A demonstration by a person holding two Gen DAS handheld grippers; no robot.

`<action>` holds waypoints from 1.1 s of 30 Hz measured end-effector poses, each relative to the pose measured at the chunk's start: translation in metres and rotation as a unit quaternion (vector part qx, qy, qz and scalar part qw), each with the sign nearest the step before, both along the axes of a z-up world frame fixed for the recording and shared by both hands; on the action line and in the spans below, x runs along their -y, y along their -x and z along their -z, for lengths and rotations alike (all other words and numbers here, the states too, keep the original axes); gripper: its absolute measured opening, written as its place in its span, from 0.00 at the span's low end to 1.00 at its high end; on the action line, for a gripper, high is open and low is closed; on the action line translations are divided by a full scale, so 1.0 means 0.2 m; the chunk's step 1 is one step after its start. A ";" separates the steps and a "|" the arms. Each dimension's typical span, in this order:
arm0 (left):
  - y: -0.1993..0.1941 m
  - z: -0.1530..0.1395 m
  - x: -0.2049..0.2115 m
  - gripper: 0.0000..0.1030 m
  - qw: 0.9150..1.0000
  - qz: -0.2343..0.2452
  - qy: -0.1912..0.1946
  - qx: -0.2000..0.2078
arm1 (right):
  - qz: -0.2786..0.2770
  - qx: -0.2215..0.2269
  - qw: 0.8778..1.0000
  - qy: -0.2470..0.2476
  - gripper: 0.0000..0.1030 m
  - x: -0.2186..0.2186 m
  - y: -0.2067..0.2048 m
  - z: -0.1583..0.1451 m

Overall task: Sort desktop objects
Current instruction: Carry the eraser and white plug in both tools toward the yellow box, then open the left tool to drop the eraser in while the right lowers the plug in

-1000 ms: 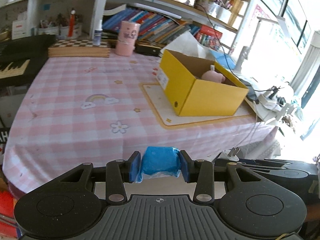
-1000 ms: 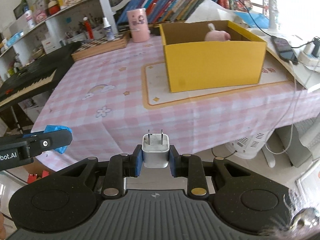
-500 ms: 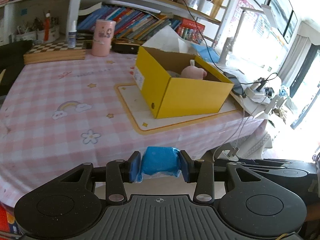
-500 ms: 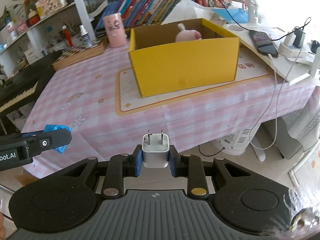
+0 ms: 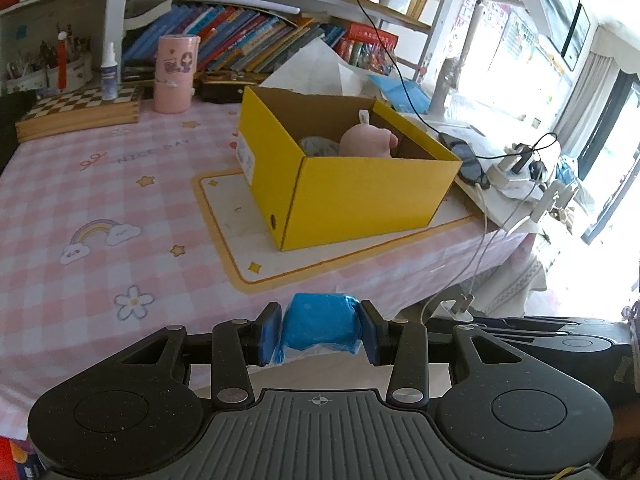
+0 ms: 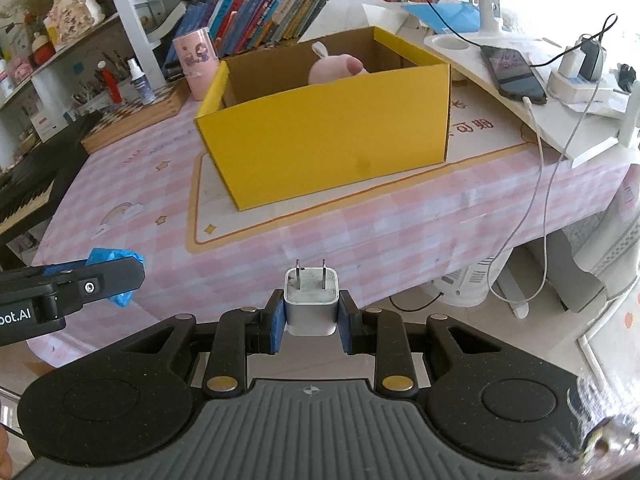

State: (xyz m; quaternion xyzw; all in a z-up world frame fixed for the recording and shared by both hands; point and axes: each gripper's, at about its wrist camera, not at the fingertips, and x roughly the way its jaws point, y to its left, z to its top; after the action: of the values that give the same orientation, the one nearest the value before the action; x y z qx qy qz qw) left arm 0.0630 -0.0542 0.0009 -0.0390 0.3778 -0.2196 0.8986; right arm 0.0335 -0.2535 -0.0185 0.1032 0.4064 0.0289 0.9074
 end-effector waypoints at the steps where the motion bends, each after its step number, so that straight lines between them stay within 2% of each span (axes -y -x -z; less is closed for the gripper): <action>1: -0.01 0.00 0.02 0.39 1.000 0.001 -0.002 0.001 | -0.001 -0.001 1.000 -0.002 0.24 0.02 -0.02 0.01; 9: -0.13 -0.03 0.24 0.39 1.000 0.005 -0.023 0.014 | -0.010 -0.003 1.000 -0.017 0.24 0.20 -0.20 0.00; 20: -0.31 -0.13 0.48 0.39 0.998 -0.019 -0.029 0.057 | -0.035 0.091 0.995 -0.006 0.24 0.44 -0.46 -0.18; 28: -0.51 -0.20 0.60 0.40 0.994 -0.062 -0.031 0.086 | -0.063 0.125 0.990 -0.004 0.24 0.57 -0.63 -0.25; 31: -0.60 -0.18 0.64 0.40 0.993 -0.076 -0.042 0.085 | -0.074 0.135 0.988 -0.006 0.24 0.61 -0.68 -0.27; 33: -0.68 -0.15 0.66 0.40 0.992 -0.090 -0.051 0.067 | -0.080 0.140 0.987 -0.008 0.24 0.63 -0.71 -0.28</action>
State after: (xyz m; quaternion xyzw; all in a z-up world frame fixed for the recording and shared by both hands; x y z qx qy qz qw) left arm 0.1981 -0.1869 0.0303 -0.0120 0.3225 -0.1200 0.9388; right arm 0.1764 -0.3791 0.0380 0.0728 0.2818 0.1191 0.9493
